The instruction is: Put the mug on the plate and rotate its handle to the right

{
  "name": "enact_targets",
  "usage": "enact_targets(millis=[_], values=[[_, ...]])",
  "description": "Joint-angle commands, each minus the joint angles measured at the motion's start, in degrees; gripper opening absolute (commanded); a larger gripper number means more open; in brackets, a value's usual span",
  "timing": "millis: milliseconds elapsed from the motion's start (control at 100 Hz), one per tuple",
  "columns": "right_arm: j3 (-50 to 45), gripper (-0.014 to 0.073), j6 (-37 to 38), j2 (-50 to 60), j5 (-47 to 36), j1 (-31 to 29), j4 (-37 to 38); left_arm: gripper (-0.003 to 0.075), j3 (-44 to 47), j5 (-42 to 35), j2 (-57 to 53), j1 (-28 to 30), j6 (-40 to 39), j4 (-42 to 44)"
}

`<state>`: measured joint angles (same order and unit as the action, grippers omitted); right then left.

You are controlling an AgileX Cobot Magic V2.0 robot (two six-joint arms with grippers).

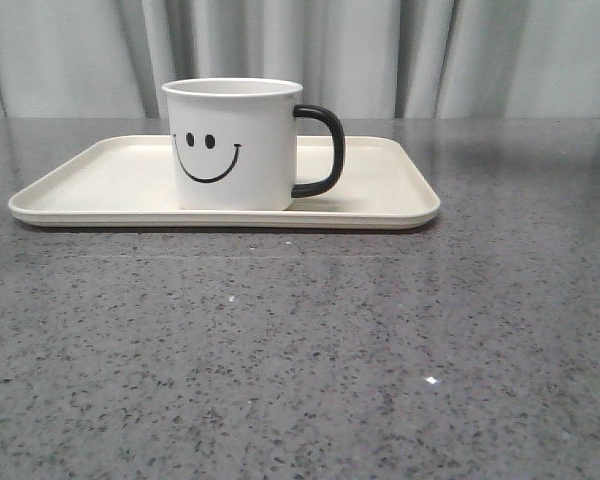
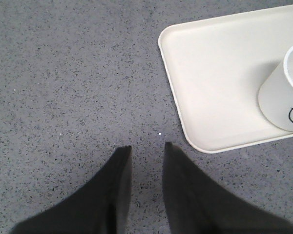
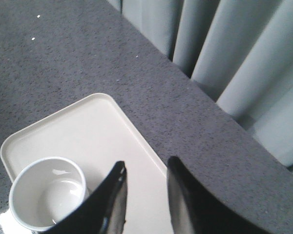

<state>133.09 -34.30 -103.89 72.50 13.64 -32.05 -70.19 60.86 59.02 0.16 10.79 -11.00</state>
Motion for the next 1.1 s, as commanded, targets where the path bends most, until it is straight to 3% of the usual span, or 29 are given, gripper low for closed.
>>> enact_targets(millis=[0, 230, 390, 550, 920, 1090], values=[[1.60, 0.0225, 0.41, 4.93, -0.10, -2.05, -2.60, 0.0167, -1.14, -4.63, -0.74, 0.15, -0.05, -1.29], [-0.11, 0.0225, 0.99, 10.00, -1.64, -7.86, -2.60, 0.0167, -1.14, -6.92, -0.84, 0.15, -0.15, -1.29], [-6.60, 0.0222, 0.84, 15.69, -5.04, -12.04, -2.51, 0.0167, -1.14, -7.35, -0.84, 0.15, -0.15, -1.29], [-21.93, 0.0164, -0.82, 24.56, -15.17, -15.90, -2.51, 0.0167, -1.14, -7.48, -0.84, 0.15, -0.15, -1.29], [-62.90, 0.0163, -2.85, 49.16, -37.52, -16.62, -2.25, 0.0167, -1.14, -8.04, -0.84, 0.15, -0.15, -1.29], [-74.76, 0.0163, -2.36, 59.04, -42.31, -16.73, -2.25, 0.0167, -1.14, -8.23, -0.84, 0.15, -0.15, -1.29]])
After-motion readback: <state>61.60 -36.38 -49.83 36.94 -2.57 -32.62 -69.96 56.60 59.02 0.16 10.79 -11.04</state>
